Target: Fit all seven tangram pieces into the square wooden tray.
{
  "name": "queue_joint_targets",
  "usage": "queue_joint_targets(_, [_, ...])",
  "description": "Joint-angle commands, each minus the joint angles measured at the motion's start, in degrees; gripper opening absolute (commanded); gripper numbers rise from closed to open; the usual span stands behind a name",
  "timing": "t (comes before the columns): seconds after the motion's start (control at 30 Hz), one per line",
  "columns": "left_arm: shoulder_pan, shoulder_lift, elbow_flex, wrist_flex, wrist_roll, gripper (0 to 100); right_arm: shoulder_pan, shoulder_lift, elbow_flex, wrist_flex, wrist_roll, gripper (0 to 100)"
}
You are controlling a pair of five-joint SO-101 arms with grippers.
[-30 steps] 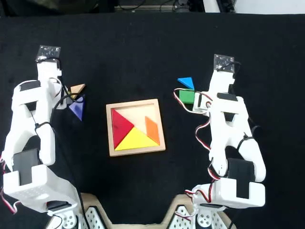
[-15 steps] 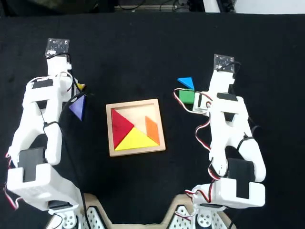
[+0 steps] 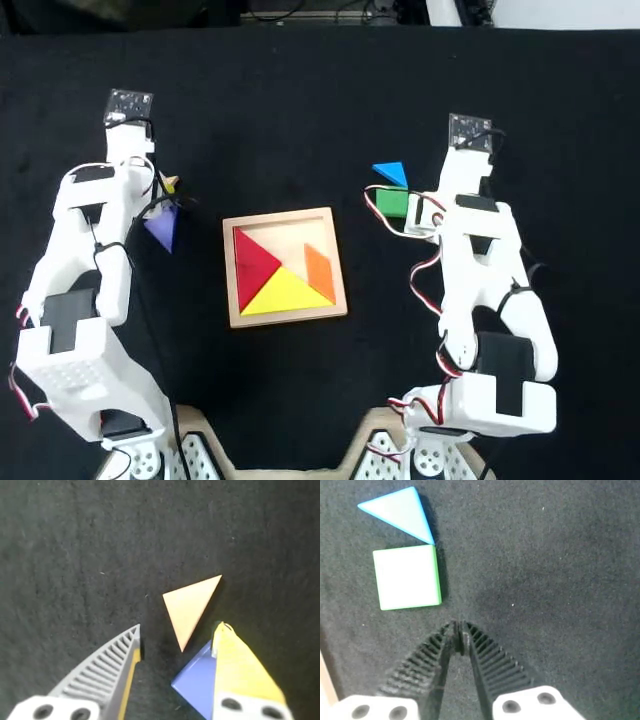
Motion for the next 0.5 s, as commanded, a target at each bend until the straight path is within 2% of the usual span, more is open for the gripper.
queue_joint_targets(0.0, [-0.57, -0.53, -3.21, -0.88, -1.32, 23, -0.97, -0.22, -2.51, -0.53, 0.18, 1.1])
queue_joint_targets(0.27, [0.75, -0.44, -3.21, -0.97, -2.02, 23, -0.97, -0.22, -2.51, -0.53, 0.18, 1.1])
queue_joint_targets(0.47, [1.63, 0.79, -2.86, -0.53, -5.19, 23, -0.97, -0.22, -2.51, -0.44, 0.18, 1.1])
